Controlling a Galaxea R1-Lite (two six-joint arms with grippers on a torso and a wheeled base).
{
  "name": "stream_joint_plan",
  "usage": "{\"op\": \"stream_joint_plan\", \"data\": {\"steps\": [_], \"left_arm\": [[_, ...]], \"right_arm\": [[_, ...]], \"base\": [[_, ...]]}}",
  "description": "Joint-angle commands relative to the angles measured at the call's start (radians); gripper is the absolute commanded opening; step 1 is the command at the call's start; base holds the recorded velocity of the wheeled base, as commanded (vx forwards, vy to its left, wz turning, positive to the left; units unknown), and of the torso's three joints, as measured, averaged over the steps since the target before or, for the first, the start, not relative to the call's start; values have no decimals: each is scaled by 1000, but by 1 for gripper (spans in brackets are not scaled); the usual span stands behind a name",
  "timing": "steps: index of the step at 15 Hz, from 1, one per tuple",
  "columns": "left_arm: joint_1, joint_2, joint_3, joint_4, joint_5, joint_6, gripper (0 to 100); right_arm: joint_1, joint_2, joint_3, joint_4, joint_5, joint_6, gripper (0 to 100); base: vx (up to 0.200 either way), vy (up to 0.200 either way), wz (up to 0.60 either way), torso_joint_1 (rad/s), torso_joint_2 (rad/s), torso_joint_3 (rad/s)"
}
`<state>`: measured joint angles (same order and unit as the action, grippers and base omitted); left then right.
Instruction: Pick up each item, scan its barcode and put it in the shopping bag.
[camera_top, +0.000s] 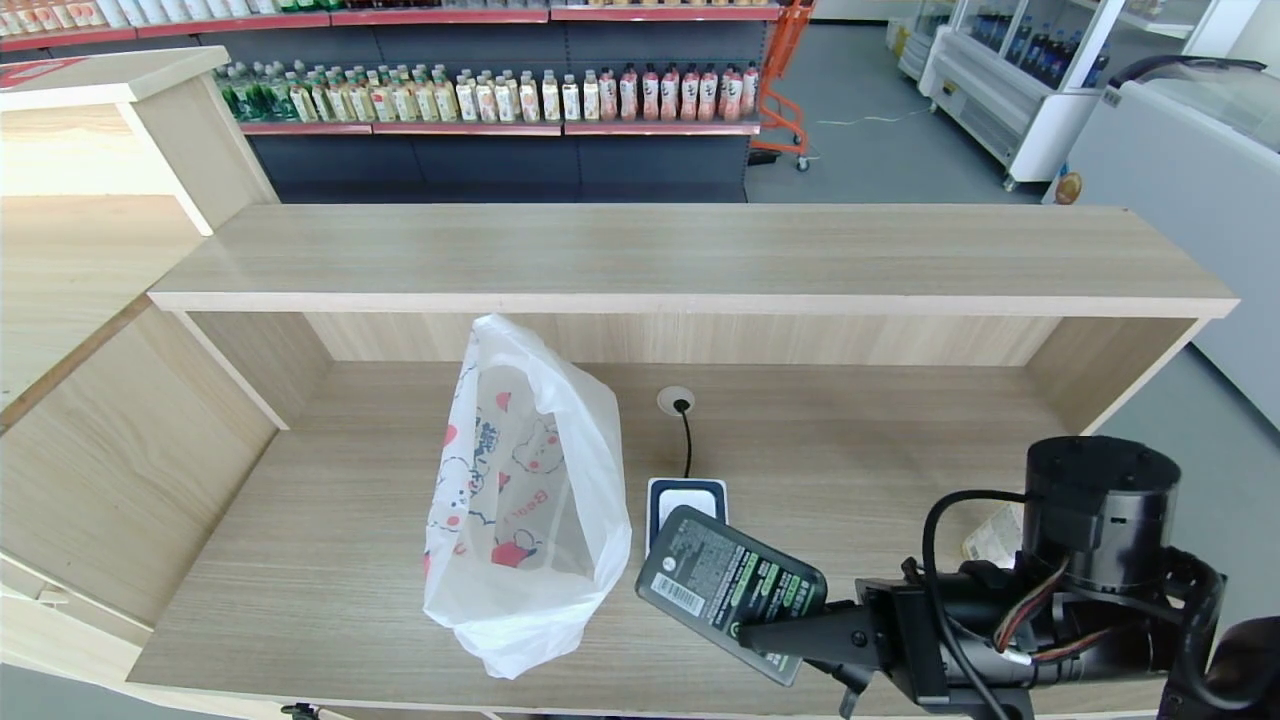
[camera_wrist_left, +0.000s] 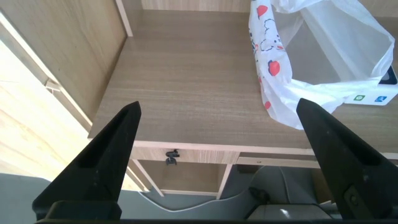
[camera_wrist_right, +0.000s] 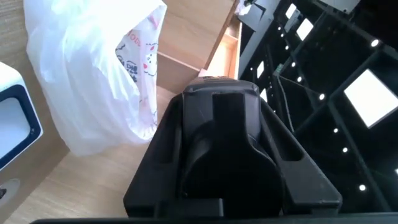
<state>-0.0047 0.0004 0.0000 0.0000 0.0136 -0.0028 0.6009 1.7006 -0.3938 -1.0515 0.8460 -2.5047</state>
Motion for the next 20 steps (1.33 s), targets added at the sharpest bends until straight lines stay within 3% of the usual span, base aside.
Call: {"op": "stream_joint_plan", "data": {"steps": [1,20], "left_arm": [[0,0,0,0,0,0,100],[0,0,0,0,0,0,100]], "right_arm": [[0,51,-16,-12,-1,6,0],[13,94,-16,-25,-2,27,0]], "base": [[0,0,0,0,0,0],[0,0,0,0,0,0]]}}
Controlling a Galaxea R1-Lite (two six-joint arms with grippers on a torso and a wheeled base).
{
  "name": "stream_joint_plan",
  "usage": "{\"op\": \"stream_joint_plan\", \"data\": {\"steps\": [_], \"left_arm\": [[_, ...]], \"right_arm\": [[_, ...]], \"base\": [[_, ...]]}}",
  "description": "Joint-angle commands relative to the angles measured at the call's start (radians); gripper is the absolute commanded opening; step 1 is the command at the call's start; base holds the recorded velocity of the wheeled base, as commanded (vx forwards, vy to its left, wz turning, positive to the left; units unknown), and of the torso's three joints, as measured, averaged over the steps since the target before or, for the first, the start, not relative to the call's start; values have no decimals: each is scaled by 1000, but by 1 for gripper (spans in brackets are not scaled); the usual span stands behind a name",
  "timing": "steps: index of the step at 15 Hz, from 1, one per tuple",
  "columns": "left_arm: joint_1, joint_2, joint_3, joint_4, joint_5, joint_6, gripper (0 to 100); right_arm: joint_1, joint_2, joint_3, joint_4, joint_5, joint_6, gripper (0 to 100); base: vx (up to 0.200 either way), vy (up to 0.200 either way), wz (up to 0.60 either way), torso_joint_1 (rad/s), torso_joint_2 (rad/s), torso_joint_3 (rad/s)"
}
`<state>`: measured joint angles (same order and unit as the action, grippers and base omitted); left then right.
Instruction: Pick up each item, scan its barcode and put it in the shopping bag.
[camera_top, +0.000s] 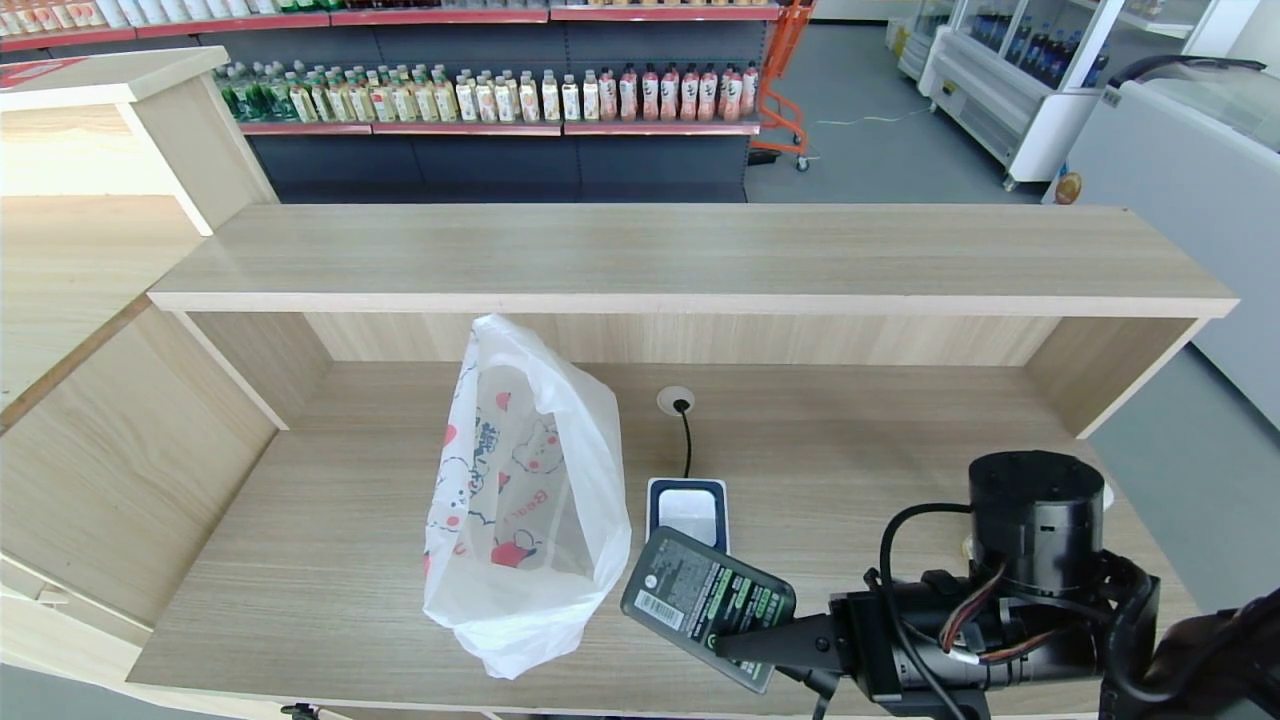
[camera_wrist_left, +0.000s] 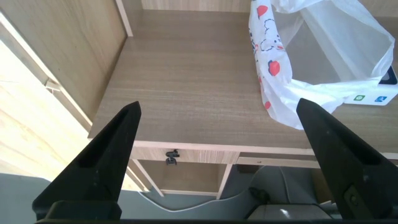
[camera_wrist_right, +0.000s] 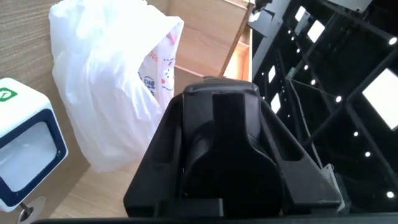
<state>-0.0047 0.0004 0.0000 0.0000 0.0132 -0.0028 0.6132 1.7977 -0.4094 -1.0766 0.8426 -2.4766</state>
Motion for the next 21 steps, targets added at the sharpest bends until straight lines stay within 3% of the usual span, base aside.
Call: {"op": "stream_joint_plan", "data": {"steps": [1,4,5,7,8,9,10,13,14,17,19,21], "left_arm": [[0,0,0,0,1,0,100],[0,0,0,0,1,0,100],[0,0,0,0,1,0,100],[0,0,0,0,1,0,100],[0,0,0,0,1,0,100],[0,0,0,0,1,0,100],[0,0,0,0,1,0,100],[0,0,0,0,1,0,100],[0,0,0,0,1,0,100],[0,0,0,0,1,0,100],[0,0,0,0,1,0,100],[0,0,0,0,1,0,100]], "right_arm": [[2,-6,1,0,0,-1,0],[5,-18,-3,0,0,53,0],[23,-31,-40,-13,-17,162,0],[36,-98,-114,-71,-119,501,0],[36,-162,-108,-75,-230,754,0],[40,-196,-106,-85,-303,864,0],[33,-282,-88,-118,-456,1079,0],[-61,-357,-25,-109,-508,1441,0],[-150,-373,4,-83,-508,1639,0],[-286,-399,17,103,-511,2234,0],[-290,-371,-5,184,-513,2605,0],[-283,-314,-43,213,-510,2816,0]], "base": [[0,0,0,0,0,0],[0,0,0,0,0,0],[0,0,0,0,0,0],[0,0,0,0,0,0],[0,0,0,0,0,0],[0,0,0,0,0,0],[0,0,0,0,0,0],[0,0,0,0,0,0],[0,0,0,0,0,0],[0,0,0,0,0,0],[0,0,0,0,0,0],[0,0,0,0,0,0]]}}
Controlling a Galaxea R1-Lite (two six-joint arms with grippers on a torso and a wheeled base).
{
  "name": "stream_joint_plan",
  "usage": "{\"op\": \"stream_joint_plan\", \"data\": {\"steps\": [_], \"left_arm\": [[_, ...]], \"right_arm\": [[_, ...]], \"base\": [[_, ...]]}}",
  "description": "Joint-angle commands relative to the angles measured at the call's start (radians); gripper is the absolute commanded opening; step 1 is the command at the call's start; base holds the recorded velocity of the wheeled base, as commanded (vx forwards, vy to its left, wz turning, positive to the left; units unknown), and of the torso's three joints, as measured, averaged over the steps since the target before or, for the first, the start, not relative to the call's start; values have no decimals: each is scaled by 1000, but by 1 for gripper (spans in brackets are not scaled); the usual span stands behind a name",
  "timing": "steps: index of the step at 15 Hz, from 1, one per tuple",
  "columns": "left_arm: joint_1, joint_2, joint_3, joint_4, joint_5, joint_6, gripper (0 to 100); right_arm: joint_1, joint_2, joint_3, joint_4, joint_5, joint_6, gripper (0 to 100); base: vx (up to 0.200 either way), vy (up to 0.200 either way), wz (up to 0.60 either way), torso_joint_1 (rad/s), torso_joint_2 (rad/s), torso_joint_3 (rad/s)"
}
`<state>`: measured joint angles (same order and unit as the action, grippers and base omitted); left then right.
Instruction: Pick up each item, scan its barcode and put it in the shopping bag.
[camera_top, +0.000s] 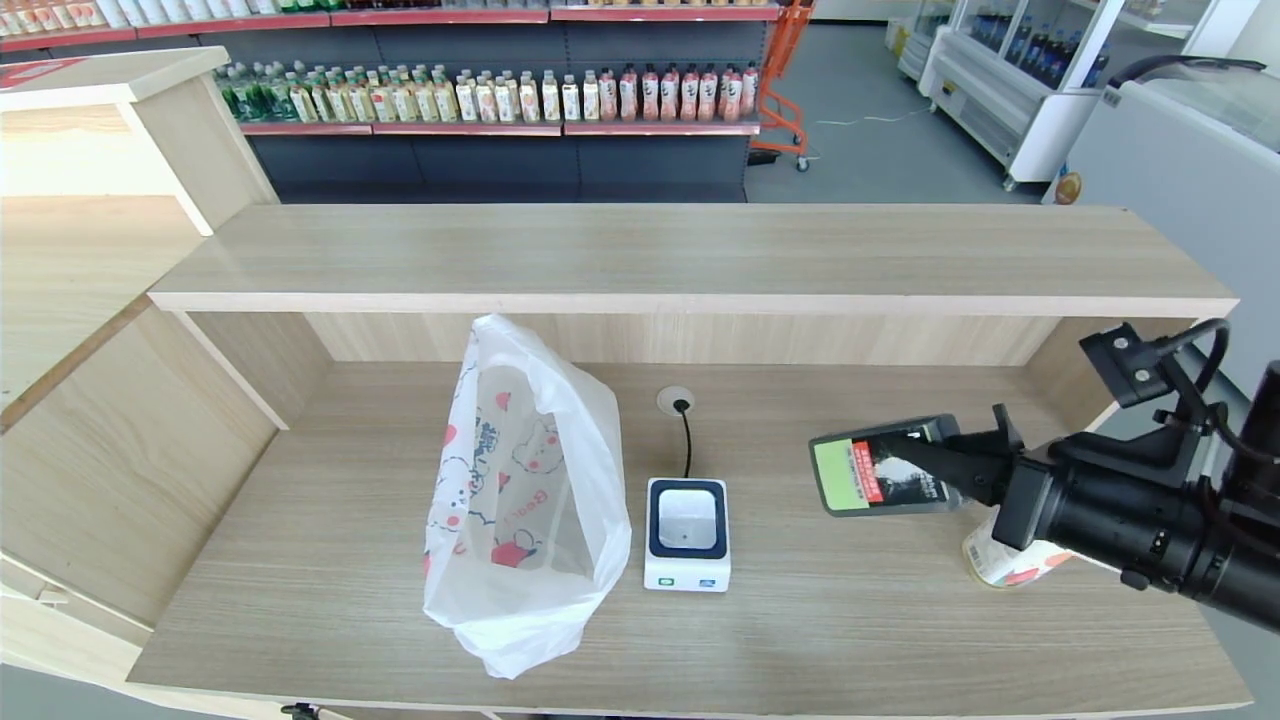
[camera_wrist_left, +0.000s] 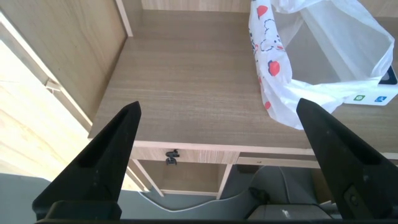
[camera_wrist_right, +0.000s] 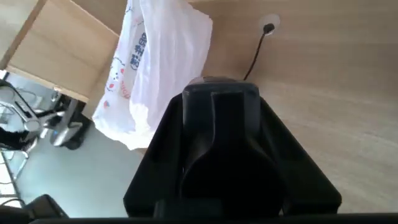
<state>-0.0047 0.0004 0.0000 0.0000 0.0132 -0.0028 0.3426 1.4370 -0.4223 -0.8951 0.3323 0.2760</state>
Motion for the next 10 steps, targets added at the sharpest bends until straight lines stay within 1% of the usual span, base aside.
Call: {"op": "stream_joint_plan", "data": {"steps": [1,3,5,10], "left_arm": [[0,0,0,0,1,0,100],[0,0,0,0,1,0,100],[0,0,0,0,1,0,100],[0,0,0,0,1,1,100]], "right_arm": [[-2,75,-59,50,2,140,0],[10,106,-113,120,7,239,0],[29,141,-161,194,7,289,0],[62,172,-165,197,13,289,0]], "base": [[0,0,0,0,0,0],[0,0,0,0,0,0],[0,0,0,0,0,0],[0,0,0,0,0,0]]}}
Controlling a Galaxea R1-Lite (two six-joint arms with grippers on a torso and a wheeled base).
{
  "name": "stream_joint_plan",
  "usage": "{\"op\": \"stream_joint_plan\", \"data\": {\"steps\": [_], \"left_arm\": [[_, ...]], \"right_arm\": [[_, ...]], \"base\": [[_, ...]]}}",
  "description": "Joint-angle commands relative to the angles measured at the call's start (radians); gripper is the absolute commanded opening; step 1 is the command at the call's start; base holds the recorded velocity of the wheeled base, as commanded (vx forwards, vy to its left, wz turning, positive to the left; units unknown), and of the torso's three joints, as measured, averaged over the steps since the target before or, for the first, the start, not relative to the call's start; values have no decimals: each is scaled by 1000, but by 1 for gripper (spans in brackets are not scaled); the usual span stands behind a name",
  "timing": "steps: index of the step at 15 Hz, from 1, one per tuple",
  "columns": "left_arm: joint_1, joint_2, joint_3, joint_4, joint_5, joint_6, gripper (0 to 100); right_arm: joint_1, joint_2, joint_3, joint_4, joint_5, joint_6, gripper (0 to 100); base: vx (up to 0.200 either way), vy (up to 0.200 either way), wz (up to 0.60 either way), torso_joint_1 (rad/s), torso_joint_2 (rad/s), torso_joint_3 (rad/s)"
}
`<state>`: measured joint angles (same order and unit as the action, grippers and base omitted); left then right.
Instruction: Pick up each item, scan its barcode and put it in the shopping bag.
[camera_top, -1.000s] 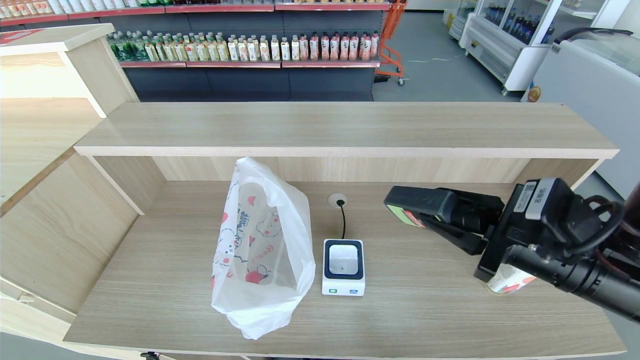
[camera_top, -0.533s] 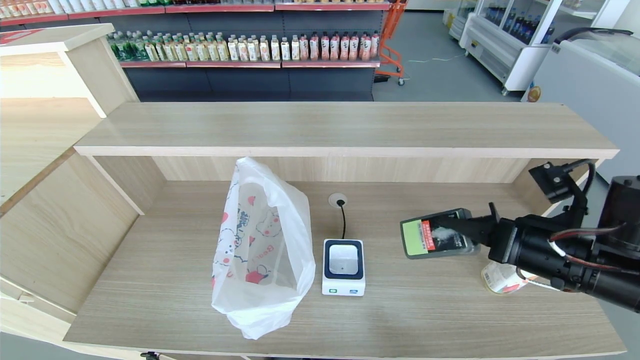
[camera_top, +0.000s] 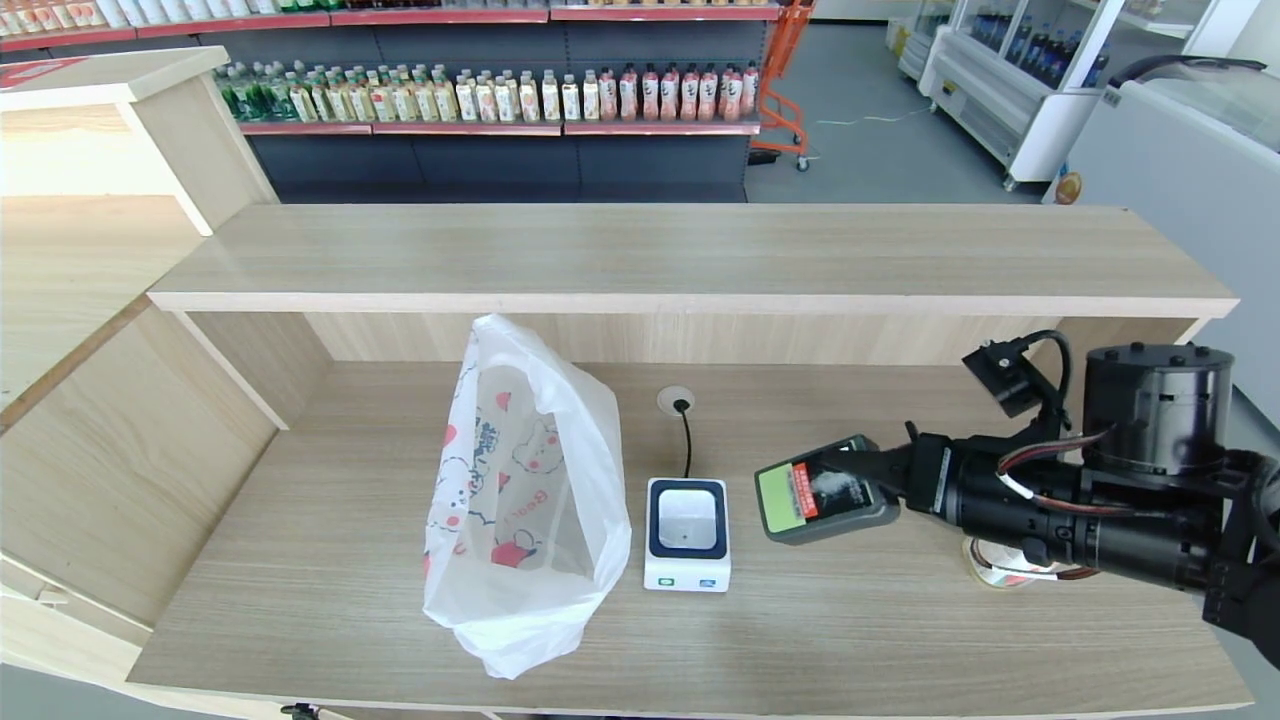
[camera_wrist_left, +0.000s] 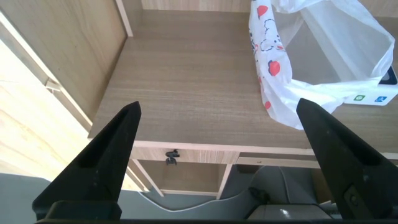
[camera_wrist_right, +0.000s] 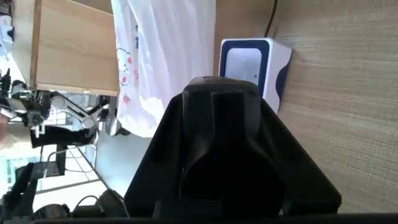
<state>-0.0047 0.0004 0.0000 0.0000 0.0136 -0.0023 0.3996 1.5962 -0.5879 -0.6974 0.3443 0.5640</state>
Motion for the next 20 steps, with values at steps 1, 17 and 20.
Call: {"op": "stream_joint_plan", "data": {"steps": [1,17,20], "left_arm": [[0,0,0,0,0,-2,100],[0,0,0,0,0,-7,100],[0,0,0,0,0,-7,100]], "right_arm": [[8,11,2,-1,1,0,0],[2,254,-32,-11,-33,-254,0],[2,337,-118,-11,-47,-253,0]], "base": [[0,0,0,0,0,0],[0,75,0,1,1,1],[0,0,0,0,0,0]]}}
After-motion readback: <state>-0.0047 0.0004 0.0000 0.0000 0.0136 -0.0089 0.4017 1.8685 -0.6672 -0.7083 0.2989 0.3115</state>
